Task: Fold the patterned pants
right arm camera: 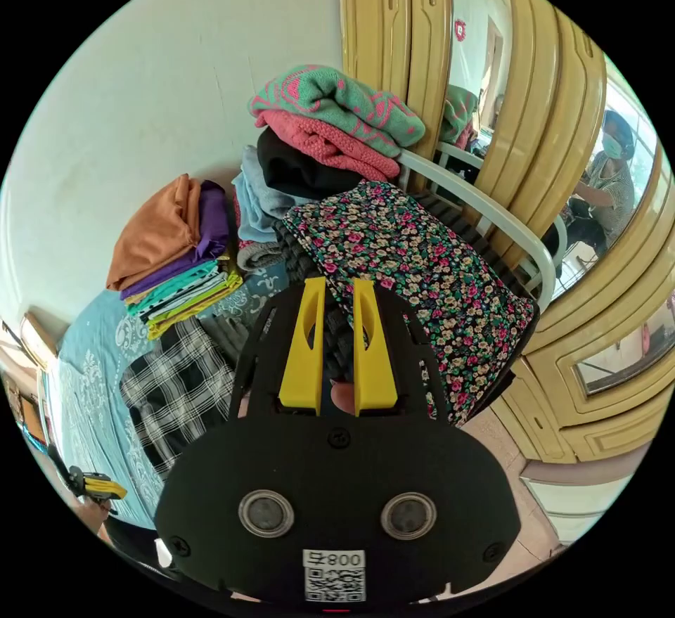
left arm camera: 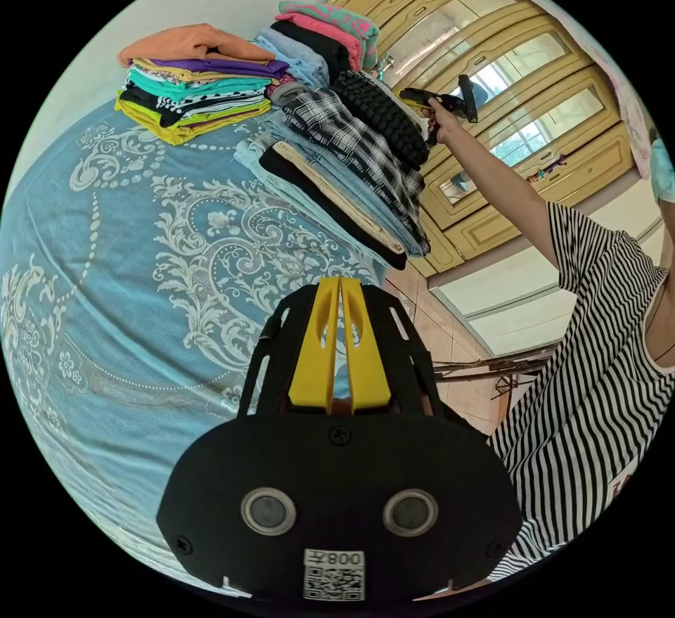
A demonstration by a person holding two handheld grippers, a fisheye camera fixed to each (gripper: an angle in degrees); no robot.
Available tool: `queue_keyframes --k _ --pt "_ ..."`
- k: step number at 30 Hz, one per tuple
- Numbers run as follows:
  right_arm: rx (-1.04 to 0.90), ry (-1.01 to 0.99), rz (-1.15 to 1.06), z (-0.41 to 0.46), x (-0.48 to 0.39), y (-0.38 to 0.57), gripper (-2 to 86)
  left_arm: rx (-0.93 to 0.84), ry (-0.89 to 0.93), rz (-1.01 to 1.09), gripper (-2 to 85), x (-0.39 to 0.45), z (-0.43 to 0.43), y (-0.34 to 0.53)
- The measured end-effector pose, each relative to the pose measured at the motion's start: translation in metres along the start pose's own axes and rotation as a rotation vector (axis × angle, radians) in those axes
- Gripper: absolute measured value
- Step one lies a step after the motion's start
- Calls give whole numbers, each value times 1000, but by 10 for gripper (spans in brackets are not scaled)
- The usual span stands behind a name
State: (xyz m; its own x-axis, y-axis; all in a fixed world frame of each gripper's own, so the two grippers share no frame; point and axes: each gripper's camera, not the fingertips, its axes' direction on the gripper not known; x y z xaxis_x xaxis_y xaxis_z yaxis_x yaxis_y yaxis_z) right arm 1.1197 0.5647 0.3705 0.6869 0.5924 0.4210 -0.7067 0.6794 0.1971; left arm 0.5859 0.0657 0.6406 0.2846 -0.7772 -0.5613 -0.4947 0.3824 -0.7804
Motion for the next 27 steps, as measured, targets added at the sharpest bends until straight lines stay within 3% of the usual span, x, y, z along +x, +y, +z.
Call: queue_keyframes --k 3,16,21,27 --pt "-41 34 16 9 -2 4 66 -3 -3 -30 1 -3 -8 25" --pt "102 -377 296 -34 32 59 6 32 102 -47 1 1 -56 126" --pt "249 -659 265 -86 23 82 4 79 139 -72 1 6 -85 171" --pt "366 -913 27 -174 -37 100 3 174 168 -42 2 27 -131 225"
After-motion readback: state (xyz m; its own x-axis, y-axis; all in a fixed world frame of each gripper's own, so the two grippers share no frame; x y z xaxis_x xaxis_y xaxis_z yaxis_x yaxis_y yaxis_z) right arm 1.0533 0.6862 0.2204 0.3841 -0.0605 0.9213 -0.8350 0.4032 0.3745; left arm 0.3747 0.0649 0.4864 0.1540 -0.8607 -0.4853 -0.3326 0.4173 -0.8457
